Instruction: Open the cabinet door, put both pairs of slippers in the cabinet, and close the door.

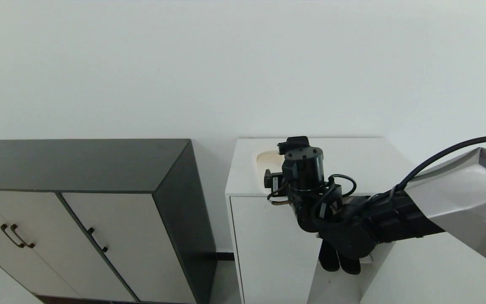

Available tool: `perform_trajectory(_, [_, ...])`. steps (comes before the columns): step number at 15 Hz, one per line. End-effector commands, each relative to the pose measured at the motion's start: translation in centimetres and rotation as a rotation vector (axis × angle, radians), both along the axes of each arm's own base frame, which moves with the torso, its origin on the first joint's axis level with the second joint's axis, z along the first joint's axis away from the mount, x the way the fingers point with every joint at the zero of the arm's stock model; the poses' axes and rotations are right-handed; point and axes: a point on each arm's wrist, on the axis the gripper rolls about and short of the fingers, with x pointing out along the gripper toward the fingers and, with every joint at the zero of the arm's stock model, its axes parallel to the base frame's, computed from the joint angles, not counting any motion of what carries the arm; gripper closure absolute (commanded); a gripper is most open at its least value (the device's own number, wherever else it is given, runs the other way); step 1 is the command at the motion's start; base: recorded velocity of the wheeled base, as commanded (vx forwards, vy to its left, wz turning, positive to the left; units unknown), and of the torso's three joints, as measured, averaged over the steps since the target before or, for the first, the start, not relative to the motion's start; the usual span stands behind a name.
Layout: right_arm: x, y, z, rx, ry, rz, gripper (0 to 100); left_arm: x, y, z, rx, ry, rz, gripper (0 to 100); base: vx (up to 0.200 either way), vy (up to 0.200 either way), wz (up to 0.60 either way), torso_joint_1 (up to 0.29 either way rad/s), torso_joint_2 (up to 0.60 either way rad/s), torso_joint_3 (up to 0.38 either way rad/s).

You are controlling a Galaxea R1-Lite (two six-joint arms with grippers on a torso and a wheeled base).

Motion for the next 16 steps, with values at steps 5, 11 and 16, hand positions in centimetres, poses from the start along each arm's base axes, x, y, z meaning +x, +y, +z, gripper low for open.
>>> perform_trajectory(5, [0.3,-0.2,-0.7,-0.004,0.023,0.040,0,0.0,0.0,0.0,-0.005,0.000,0.002,100,0.160,0.000,0.00,0.006,0.00,0.002])
perform_trajectory(11, [2.4,-0.2,-2.0,-0.022,0.063,0.055,0,0.0,0.0,0.0,-0.005,0.000,0.002,100,0.000,0.000,0.00,0.000,0.00,0.000])
perform_trajectory(16, [4.3,0.3,-3.4,-0.021,0.064,0.035,0,0.0,0.0,0.0,-0.005,0.000,0.002,100,0.000,0.000,0.00,0.000,0.00,0.000])
